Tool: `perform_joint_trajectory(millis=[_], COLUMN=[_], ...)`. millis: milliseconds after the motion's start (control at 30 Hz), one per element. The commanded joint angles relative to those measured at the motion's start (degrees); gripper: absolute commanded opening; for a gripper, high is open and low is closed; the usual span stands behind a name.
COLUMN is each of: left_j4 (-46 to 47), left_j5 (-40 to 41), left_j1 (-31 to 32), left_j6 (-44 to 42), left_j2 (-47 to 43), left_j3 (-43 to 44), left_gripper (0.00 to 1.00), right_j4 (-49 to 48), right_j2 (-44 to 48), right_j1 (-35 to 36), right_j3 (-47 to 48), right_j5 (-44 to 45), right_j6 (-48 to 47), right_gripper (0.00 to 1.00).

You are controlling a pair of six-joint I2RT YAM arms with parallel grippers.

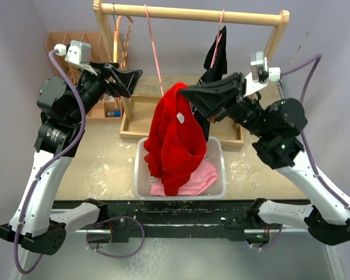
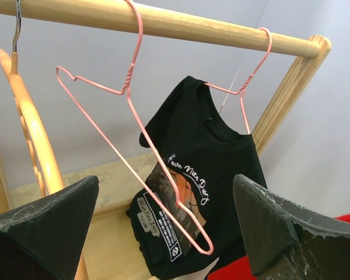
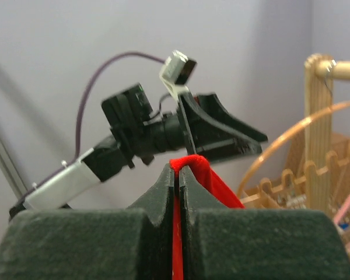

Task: Remove the t-shirt from the hanger

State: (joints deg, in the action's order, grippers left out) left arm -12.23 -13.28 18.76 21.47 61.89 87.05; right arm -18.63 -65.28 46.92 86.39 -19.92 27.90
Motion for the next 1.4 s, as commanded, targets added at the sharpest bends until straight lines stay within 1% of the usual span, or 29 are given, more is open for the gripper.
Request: perform_joint_trajectory(millis=[0, 100, 233, 367, 500, 700, 833, 933, 1167, 1367], left_j4=[3.8, 3.8, 3.7, 3.6, 3.4, 3.1, 3.2, 3.5, 4.2, 3.8], left_j5=[-0.6, -0.7, -1.3, -1.3, -1.9, -2.2, -2.4, -2.6, -3.1, -2.4], left_j1=[-0.1, -0.1, -0.1, -0.1, -0.1, -0.1, -0.1, -0.1, -0.1, -0.1], left_j6=[0.0, 0.1, 0.1, 0.1, 0.1, 0.0, -0.1, 0.1, 0.6, 0.2], left_j2=[-0.3, -0.4, -0.5, -0.7, -0.5, 0.0, 0.7, 1.2, 1.6, 1.4], left_j3=[-1.0, -1.6, -2.0, -2.4, -2.4, -2.0, -1.6, -1.7, -2.7, -2.6], left_gripper=[0.99, 0.99, 0.99, 0.99, 0.99, 0.99, 0.99, 0.99, 0.99, 0.99], right_j4=[2.9, 7.3, 10.9, 13.8, 17.0, 23.4, 28.0, 29.7, 28.2, 26.0], right_j2=[5.3, 7.4, 10.3, 12.0, 13.6, 15.9, 15.5, 14.5, 7.6, 0.0], right_j1=[0.3, 0.3, 0.3, 0.2, 0.2, 0.2, 0.2, 0.3, 0.3, 0.3], right_j3=[-7.7, -12.0, -17.5, -22.3, -26.1, -31.8, -33.5, -35.6, -41.1, -42.5], right_j5=[9.5, 14.1, 18.4, 21.2, 26.3, 28.8, 24.8, 21.9, 16.0, 13.3], right_j6=[-3.9, -5.1, -5.2, -3.5, -2.7, -2.2, -3.0, -2.4, 0.2, -0.1], right_gripper=[0.00, 0.00, 0.00, 0.00, 0.00, 0.00, 0.00, 0.00, 0.00, 0.00])
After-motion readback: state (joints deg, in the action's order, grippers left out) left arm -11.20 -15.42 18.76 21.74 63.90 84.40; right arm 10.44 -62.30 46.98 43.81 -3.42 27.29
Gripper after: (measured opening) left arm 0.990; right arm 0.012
